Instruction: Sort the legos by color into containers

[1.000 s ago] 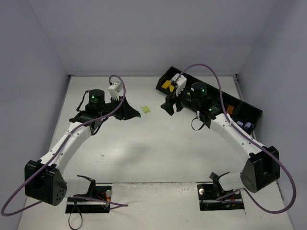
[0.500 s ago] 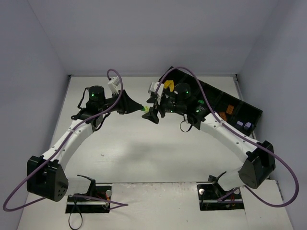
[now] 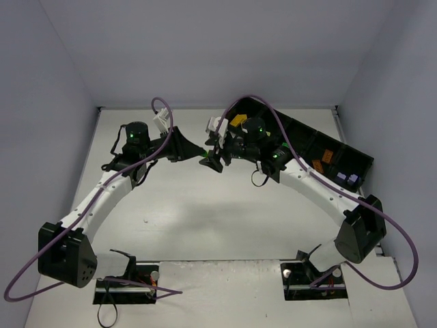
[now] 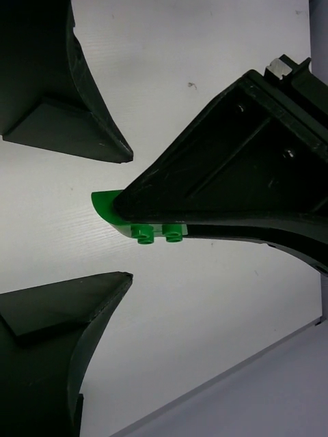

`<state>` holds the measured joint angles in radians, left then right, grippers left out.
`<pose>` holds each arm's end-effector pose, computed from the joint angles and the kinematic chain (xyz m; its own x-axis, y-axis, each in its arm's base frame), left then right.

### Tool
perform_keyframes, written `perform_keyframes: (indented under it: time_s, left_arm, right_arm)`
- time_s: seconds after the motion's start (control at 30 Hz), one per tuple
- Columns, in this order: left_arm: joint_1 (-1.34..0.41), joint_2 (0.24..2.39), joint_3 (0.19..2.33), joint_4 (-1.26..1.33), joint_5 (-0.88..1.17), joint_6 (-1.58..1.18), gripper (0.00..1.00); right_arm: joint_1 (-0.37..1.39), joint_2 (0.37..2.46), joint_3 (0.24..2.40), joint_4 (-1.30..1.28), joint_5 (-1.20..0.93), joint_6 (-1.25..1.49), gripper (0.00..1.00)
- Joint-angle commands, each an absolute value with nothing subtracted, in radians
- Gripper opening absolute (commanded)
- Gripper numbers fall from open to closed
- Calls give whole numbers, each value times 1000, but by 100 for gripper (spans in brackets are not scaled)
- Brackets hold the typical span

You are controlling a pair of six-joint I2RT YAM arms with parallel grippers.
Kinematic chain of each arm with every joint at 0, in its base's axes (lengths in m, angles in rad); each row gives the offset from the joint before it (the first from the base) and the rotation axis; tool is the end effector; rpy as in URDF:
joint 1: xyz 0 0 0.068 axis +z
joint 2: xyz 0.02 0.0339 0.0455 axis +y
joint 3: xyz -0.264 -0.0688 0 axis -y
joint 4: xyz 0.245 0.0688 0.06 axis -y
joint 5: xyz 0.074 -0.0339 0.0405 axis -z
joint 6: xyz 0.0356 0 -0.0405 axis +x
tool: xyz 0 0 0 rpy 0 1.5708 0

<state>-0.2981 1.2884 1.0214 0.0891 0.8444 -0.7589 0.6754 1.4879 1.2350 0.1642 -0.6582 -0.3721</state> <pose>0.2739 -0.1120 0.3430 -0.7409 -0.2505 -0.6231 0.5355 0.3396 -0.7733 0.2612 0.2371 0.3643 0.2883 -0.1376 -0.9476 -0.9289 0.2002 -0.3117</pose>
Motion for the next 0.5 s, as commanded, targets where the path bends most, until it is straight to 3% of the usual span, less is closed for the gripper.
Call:
perform_keyframes:
  time_s: [0.0, 0.1, 0.17, 0.33, 0.47]
  left_arm:
    - [-308, 1244, 1066, 181, 871, -778, 0]
    - [-310, 1243, 1065, 181, 871, -776, 0]
    - [-311, 1239, 1063, 181, 871, -778, 0]
    - [-313, 1232, 1062, 179, 871, -784, 0]
    - [-311, 1224, 1062, 178, 868, -784, 0]
  right_arm:
    - [683, 1491, 1293, 276, -641, -385, 61]
    - [684, 1496, 1295, 287, -640, -383, 55]
    - [686, 1502, 1295, 287, -640, -382, 46]
    - [686, 1503, 1284, 285, -630, -379, 8]
    - [686, 1494, 1266, 282, -609, -377, 1]
